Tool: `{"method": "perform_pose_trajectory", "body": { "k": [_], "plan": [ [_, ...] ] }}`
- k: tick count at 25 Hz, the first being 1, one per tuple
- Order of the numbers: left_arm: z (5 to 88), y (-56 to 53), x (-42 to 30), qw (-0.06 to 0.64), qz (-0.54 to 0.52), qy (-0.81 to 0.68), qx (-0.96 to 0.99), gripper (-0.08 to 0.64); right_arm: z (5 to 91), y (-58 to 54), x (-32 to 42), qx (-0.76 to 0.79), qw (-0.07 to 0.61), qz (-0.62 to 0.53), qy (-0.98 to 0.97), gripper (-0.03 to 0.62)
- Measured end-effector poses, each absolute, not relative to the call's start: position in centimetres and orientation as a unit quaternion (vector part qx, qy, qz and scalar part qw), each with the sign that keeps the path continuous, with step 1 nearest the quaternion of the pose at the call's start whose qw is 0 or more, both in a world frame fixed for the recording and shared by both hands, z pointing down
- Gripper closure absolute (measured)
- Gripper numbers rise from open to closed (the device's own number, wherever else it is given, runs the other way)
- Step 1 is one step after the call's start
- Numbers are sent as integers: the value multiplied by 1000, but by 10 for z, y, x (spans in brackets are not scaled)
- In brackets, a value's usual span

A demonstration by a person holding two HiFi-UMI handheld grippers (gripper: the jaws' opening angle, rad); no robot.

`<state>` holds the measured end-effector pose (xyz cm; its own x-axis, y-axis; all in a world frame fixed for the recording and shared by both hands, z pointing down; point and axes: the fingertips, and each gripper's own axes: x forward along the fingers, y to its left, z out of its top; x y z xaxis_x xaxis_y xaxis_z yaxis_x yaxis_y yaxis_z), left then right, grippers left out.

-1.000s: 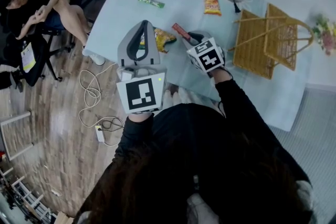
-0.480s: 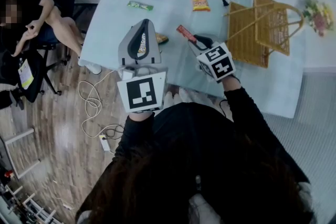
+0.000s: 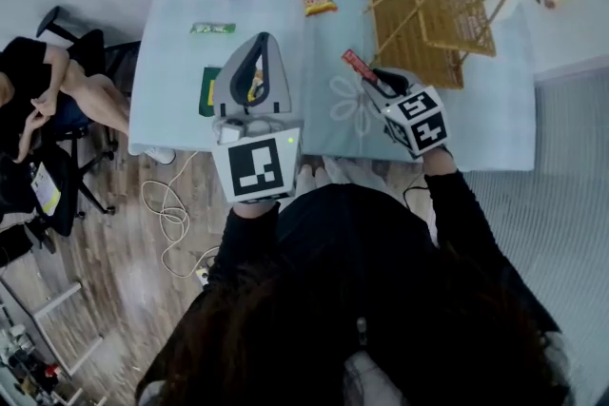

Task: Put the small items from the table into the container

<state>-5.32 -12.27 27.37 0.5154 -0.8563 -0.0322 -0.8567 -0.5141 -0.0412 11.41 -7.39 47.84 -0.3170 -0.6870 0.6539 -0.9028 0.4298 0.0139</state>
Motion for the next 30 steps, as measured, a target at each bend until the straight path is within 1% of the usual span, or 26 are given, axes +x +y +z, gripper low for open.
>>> {"method": "perform_pose_trajectory", "body": {
  "k": [6,11,19,30],
  "plan": [
    [274,-121,-26,24,10,462,-887,558,478,-44,171,559,289,203,-751,477],
    [273,-118,-13,28,11,450,-892,558,474,-40,199,591,277,204,-729,477],
    [274,-121,-10,30,7,452,-891,558,477,-62,212,603,273,211,-719,477],
    [276,-126,-17,31,-3,468,-883,558,496,-79,213,601,294,224,-708,476]
  ]
}}
